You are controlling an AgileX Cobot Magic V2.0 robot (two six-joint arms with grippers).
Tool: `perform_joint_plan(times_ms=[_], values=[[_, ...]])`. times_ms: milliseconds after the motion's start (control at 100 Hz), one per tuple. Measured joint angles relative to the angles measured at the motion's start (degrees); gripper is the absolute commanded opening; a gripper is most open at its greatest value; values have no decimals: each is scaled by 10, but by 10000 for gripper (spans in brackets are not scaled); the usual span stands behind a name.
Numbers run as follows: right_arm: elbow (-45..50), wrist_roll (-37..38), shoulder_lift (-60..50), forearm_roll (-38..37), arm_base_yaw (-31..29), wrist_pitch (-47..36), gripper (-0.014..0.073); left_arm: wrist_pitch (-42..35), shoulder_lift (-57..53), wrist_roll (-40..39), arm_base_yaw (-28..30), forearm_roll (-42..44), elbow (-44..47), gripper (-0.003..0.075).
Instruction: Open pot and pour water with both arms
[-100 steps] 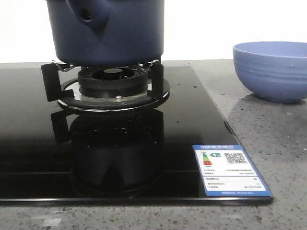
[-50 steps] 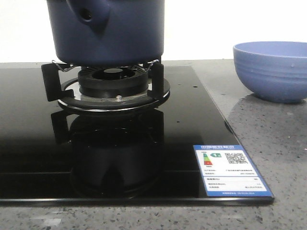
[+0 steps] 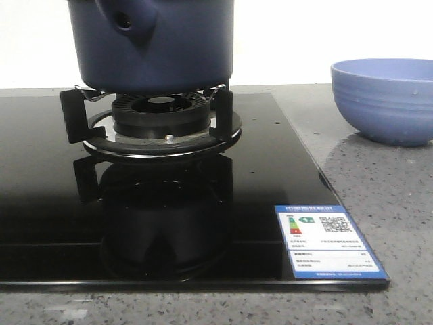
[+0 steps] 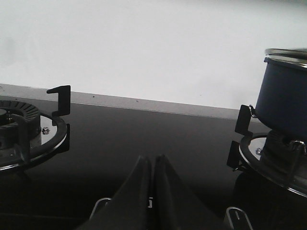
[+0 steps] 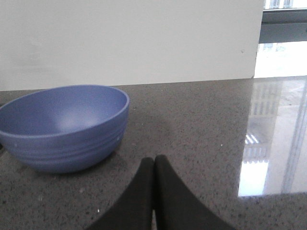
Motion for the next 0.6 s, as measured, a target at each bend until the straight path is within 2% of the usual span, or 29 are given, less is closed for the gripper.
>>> perform_joint_plan(times_ms=[70,220,600], values=[[28,6,-25,-5,11,-1,-63,0,0,0,0,0,0,-20],[28,18,-34,-22,31,20,-63,0,0,0,0,0,0,-20],[28,22,-35,-43,32,41,-63,0,0,0,0,0,0,-20]])
